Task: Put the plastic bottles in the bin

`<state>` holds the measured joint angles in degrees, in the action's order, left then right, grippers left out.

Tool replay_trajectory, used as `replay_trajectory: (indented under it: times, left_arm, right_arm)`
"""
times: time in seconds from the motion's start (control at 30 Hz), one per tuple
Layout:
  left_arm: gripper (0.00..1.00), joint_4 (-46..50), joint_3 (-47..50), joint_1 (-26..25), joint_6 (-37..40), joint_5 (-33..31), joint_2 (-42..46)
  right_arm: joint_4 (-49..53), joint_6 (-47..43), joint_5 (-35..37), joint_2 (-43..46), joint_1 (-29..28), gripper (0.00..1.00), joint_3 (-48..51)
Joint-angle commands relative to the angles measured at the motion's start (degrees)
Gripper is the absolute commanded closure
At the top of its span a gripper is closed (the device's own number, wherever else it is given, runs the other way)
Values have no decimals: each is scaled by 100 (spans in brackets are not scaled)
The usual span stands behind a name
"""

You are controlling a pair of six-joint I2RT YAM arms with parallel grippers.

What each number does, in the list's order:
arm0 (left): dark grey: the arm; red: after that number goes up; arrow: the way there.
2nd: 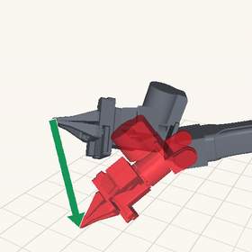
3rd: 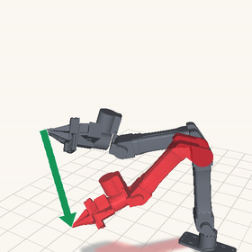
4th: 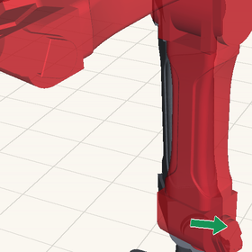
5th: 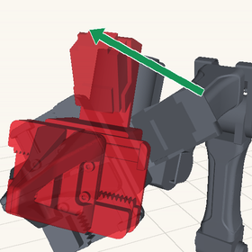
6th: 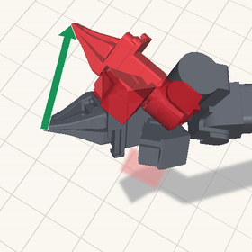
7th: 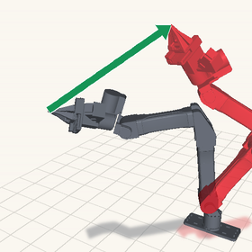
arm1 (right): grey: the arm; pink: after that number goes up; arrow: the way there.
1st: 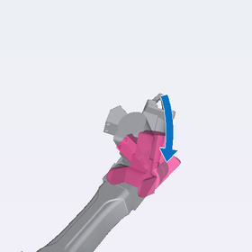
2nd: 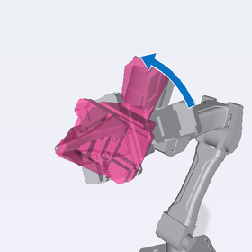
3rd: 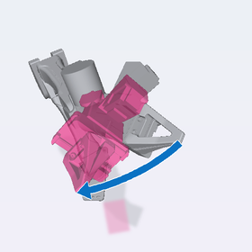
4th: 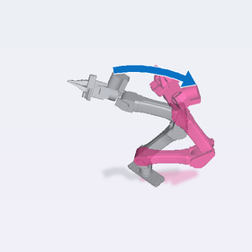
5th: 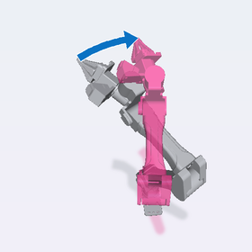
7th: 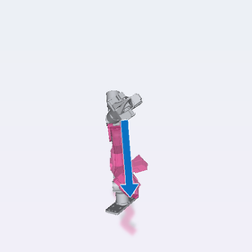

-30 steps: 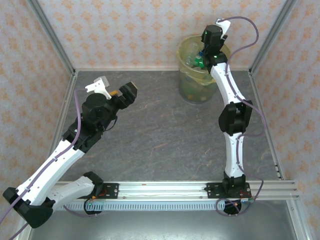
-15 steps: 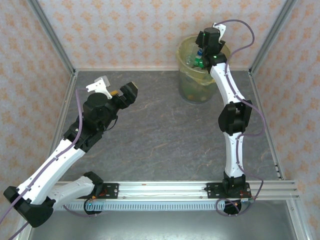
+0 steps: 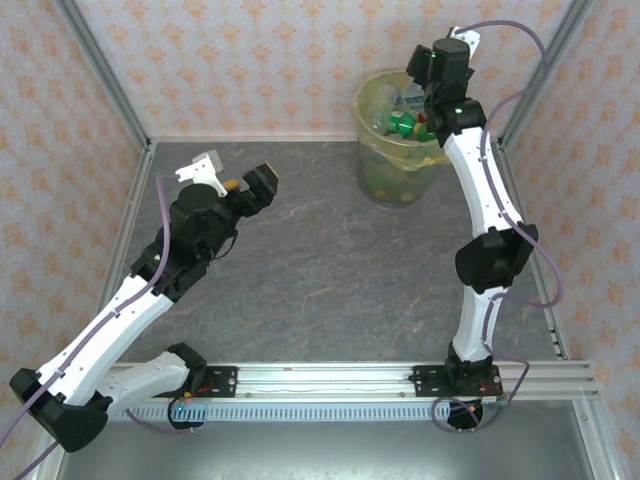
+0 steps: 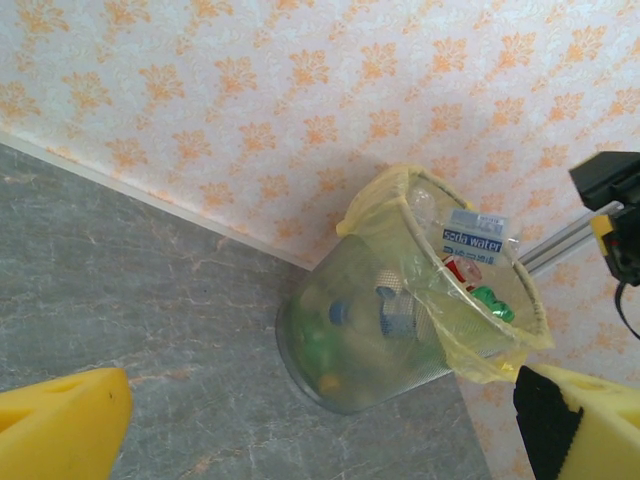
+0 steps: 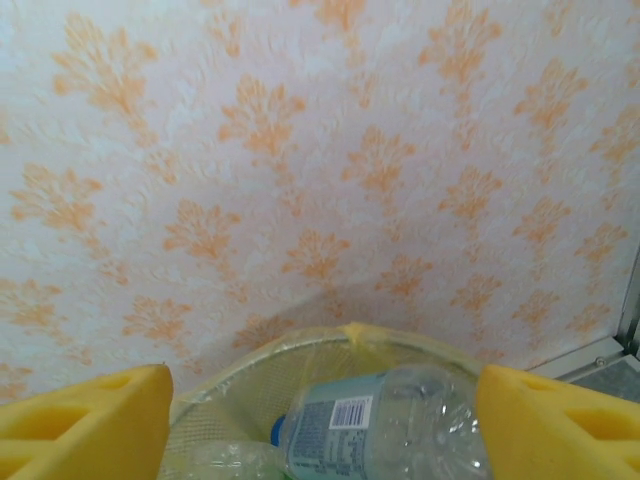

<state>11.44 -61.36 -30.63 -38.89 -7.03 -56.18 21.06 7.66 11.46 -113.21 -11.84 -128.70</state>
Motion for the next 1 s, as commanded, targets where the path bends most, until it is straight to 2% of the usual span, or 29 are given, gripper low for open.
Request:
replay_trajectory:
  times: [0.0,0.17,0.33,0.47,0.6,0.73,0.97]
  left_arm:
    - [1,-239,-55,46,150,45,-74]
    - [1,-232,-78,47,167,99,-100]
    - [1,-135,-73,57,182,96,-36]
    - [1,-69,-56,57,176,36,57]
    - [1,-41,-27,54,163,8,108]
    - [1,-15,-36,62,160,-11,103]
    - [1,-116,-25,66,154,63,22]
  right_arm:
    - [88,-83,129,30,-4,26,26]
    - [278,86,-294,-297,90,30,-296]
    - [427,549,-989,-776,448,31,-688]
    - [449,715,-1107,-1035,581,31,-876]
    - [478,689,-1926,-1216,651,32,-902]
    - [607,673,-2698,-1166,622,33,-840]
    - [656,564,-2768,-727,422,33,-237]
